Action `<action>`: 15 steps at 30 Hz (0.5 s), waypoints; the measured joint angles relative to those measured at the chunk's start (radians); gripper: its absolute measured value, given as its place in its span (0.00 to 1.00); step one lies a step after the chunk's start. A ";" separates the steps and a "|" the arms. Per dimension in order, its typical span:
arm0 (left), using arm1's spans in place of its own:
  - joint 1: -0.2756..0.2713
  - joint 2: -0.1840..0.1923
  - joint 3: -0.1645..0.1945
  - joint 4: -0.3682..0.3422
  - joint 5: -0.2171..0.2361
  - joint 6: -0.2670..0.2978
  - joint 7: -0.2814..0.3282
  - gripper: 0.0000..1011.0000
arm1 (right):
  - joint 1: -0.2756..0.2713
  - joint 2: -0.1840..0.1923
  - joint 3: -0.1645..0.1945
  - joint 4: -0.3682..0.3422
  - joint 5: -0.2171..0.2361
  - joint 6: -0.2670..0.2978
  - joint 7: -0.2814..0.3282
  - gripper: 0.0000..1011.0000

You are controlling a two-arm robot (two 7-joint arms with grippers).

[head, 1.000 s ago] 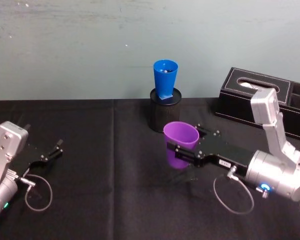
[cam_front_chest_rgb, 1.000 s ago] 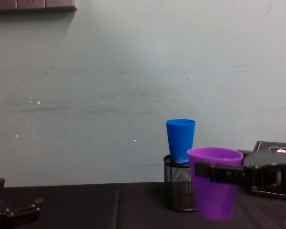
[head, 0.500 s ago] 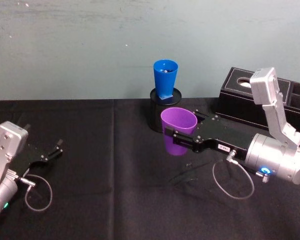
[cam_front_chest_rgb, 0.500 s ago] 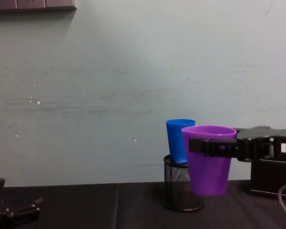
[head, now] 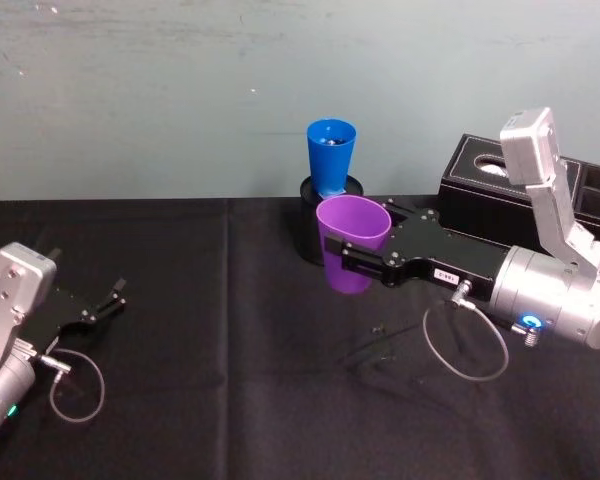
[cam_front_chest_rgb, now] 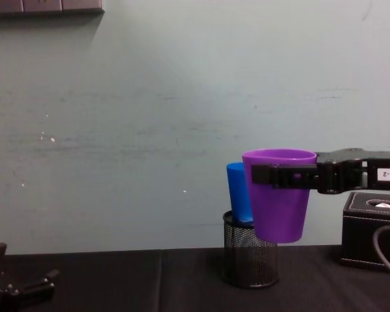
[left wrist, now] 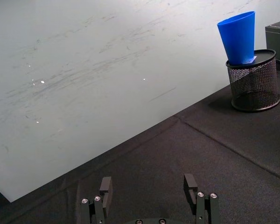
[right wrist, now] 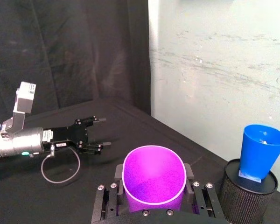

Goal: Pick up one cup with a gripper and tap it against the other cup.

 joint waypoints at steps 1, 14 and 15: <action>0.000 0.000 0.000 0.000 0.000 0.000 0.000 0.99 | 0.003 0.002 -0.001 -0.002 0.003 0.001 -0.001 0.71; 0.000 0.000 0.000 0.000 0.000 0.000 0.000 0.99 | 0.011 0.008 -0.006 -0.007 0.013 0.001 -0.004 0.71; 0.000 0.000 0.000 0.000 0.000 0.000 0.000 0.99 | 0.011 0.008 -0.006 -0.007 0.013 0.001 -0.004 0.71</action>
